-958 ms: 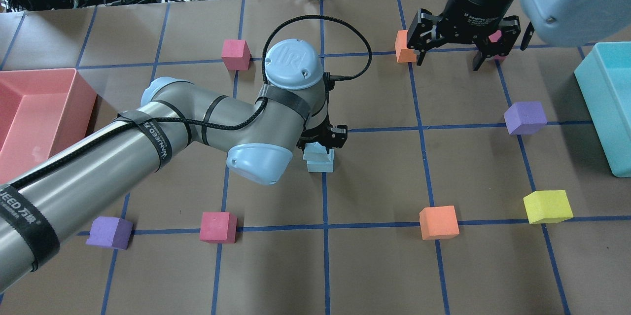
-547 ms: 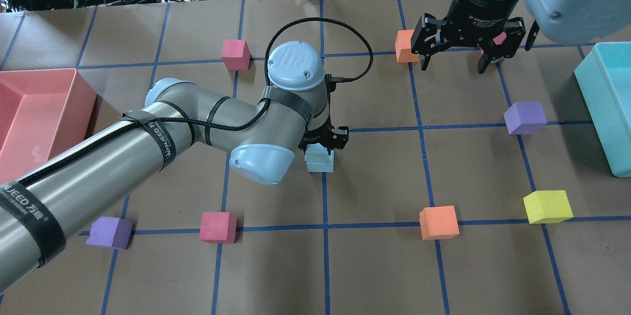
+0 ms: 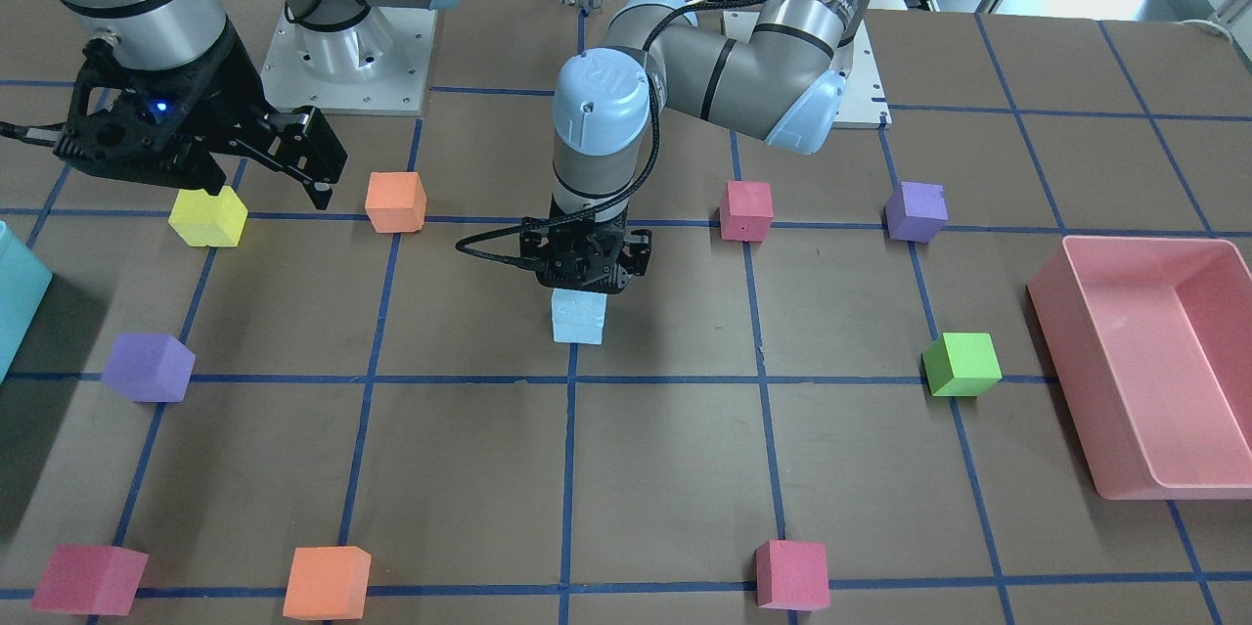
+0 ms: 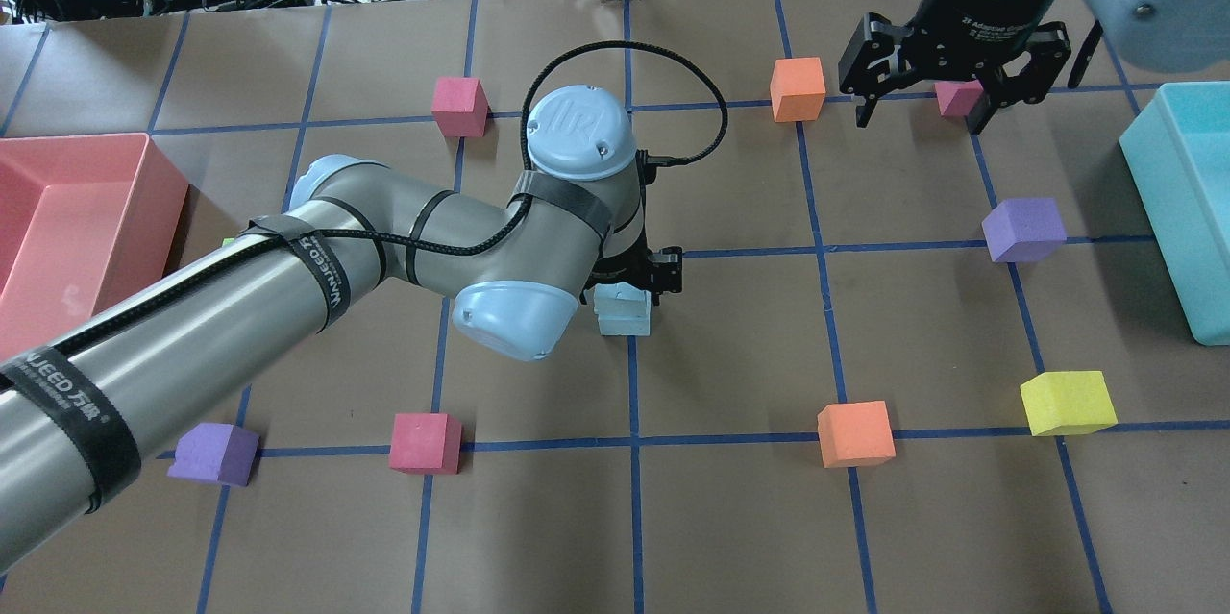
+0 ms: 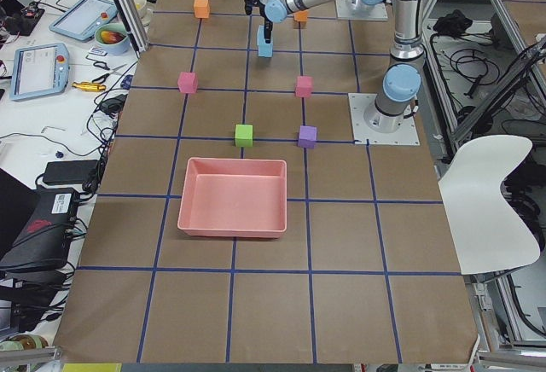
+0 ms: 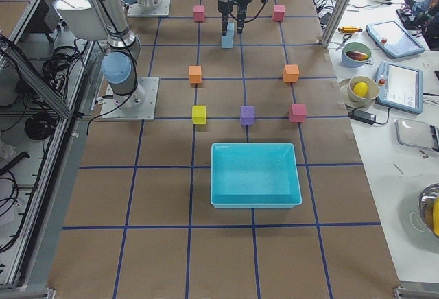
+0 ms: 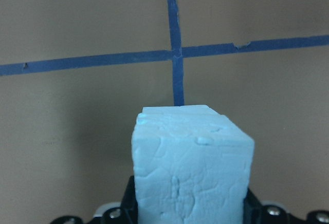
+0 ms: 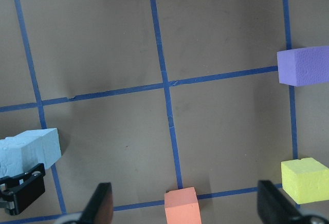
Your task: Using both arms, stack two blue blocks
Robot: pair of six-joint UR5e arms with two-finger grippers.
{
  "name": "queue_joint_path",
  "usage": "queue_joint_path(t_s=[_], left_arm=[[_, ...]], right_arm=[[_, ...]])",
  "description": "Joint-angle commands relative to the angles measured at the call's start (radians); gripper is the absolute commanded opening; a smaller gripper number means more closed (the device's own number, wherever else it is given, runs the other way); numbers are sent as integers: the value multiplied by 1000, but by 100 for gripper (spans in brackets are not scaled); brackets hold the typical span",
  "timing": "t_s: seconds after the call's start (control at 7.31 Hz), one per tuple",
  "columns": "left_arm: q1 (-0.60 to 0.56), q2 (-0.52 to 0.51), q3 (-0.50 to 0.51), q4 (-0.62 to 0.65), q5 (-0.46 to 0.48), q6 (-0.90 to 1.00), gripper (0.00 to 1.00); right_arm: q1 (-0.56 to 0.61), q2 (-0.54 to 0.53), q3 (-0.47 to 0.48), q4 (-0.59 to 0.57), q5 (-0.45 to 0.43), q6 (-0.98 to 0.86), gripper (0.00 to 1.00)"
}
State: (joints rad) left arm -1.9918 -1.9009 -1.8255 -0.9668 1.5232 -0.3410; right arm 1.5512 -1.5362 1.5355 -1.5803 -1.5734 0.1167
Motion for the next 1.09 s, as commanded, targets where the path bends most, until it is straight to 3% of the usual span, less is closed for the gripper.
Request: queue_joint_path(t_s=[0.0,0.27,0.41,0.68,0.96], left_arm=[[1,44,11,-3,-20,8,100],[28,113,52,-82,-23,14,100],[83,156,110,-221,-23,40,100],[286,232,253,-499,-15,323,100],[459,285,285,-546,-23,425,100]], right_arm=[[4,-18,2,-1,0,4,100],[4,-18,-3,-1,6,4,100],[3,-18,-2,-1,4,4,100],[4,-18,0,-3,7,4,100],[4,-18,0,-1,6,4,100]])
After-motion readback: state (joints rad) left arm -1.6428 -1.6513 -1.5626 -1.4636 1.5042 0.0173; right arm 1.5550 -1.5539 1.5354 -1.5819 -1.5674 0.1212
